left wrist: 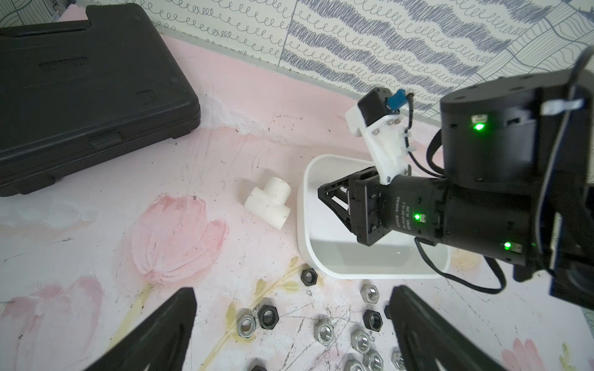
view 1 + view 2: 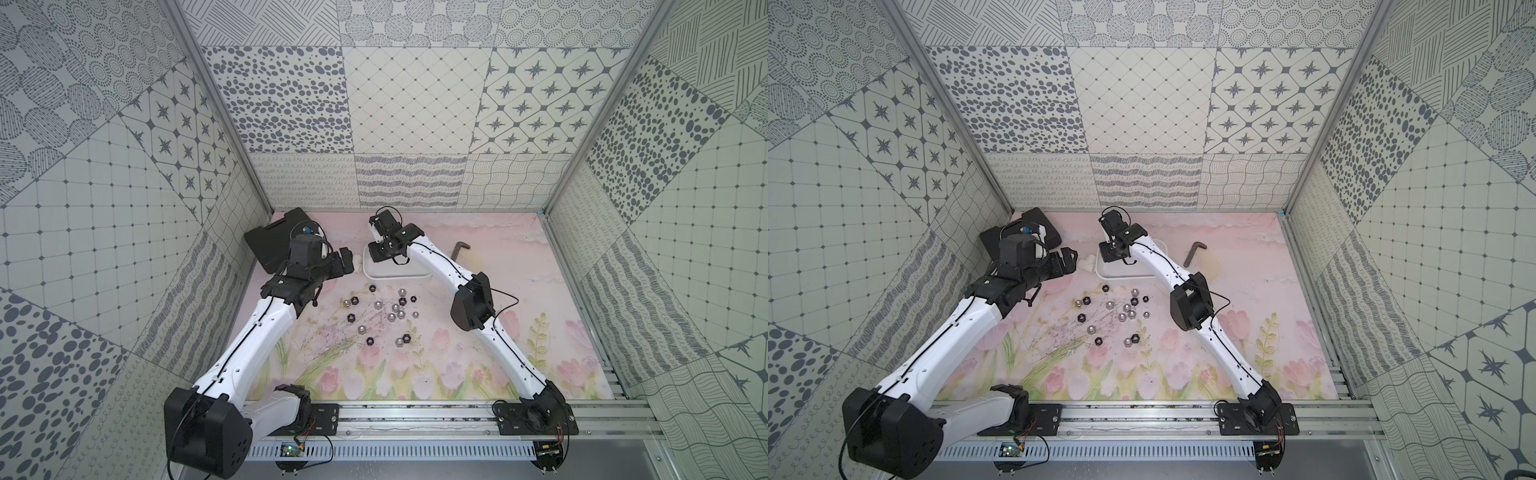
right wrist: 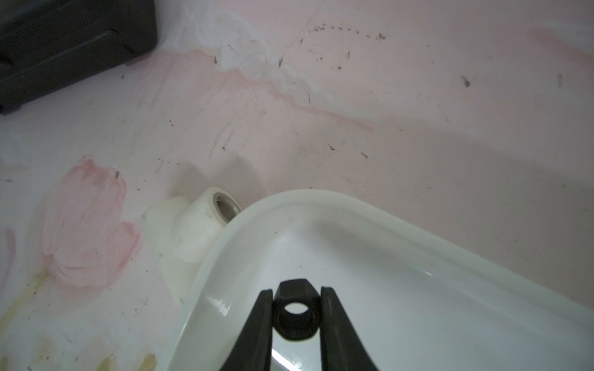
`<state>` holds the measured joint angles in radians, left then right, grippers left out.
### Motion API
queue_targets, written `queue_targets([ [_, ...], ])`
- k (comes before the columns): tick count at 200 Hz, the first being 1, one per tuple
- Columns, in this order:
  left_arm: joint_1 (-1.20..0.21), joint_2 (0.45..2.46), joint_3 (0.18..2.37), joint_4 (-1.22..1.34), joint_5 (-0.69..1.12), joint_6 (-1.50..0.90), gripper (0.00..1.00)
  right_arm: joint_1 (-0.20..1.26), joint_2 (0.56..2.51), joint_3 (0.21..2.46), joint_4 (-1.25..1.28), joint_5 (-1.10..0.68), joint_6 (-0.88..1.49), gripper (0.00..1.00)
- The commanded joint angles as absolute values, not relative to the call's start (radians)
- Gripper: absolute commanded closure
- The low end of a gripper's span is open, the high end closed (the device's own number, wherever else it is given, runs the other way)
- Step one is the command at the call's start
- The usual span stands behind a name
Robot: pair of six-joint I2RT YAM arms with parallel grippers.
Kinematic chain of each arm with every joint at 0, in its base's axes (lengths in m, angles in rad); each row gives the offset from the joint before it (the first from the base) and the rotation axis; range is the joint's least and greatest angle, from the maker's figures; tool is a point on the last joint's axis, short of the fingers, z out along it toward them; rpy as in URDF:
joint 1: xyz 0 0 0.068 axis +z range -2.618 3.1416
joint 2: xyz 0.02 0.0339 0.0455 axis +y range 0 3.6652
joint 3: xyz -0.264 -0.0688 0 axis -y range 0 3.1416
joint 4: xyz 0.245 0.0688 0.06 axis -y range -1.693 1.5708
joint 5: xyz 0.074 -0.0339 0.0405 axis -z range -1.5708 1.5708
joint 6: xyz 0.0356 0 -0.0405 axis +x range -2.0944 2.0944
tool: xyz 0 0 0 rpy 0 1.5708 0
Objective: Put the nuts on the desktop into the storage box
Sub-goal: Place the nut in the storage box.
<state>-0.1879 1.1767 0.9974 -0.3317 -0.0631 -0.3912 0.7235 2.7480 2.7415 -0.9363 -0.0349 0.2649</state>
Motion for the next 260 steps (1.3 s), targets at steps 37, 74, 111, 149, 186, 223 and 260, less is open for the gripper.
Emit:
queue_targets([
  [37,-0.191,1.183,1.000,-0.321,-0.078,-0.383,0.01,0.724,2.807,2.767,-0.866,-0.005,0.247,0.89],
  [74,-0.192,1.183,1.000,-0.322,-0.078,-0.382,0.01,0.721,2.826,2.768,-0.841,-0.002,0.245,0.84],
  [111,-0.192,1.185,0.998,-0.324,-0.077,-0.380,0.01,0.716,2.829,2.770,-0.827,-0.001,0.243,0.66],
  [149,-0.190,1.183,1.000,-0.328,-0.078,-0.382,0.01,0.716,2.786,2.766,-0.816,0.011,0.224,0.43],
  [186,-0.191,1.185,0.999,-0.327,-0.067,-0.391,0.01,0.727,2.603,2.644,-0.790,0.048,0.210,0.37],
  [223,-0.190,1.185,1.002,-0.327,-0.065,-0.399,0.01,0.746,2.238,2.205,-0.593,0.091,0.203,0.33],
  [260,-0.191,1.181,1.002,-0.331,-0.070,-0.397,0.01,0.746,1.882,1.748,-0.536,0.106,0.211,0.32],
])
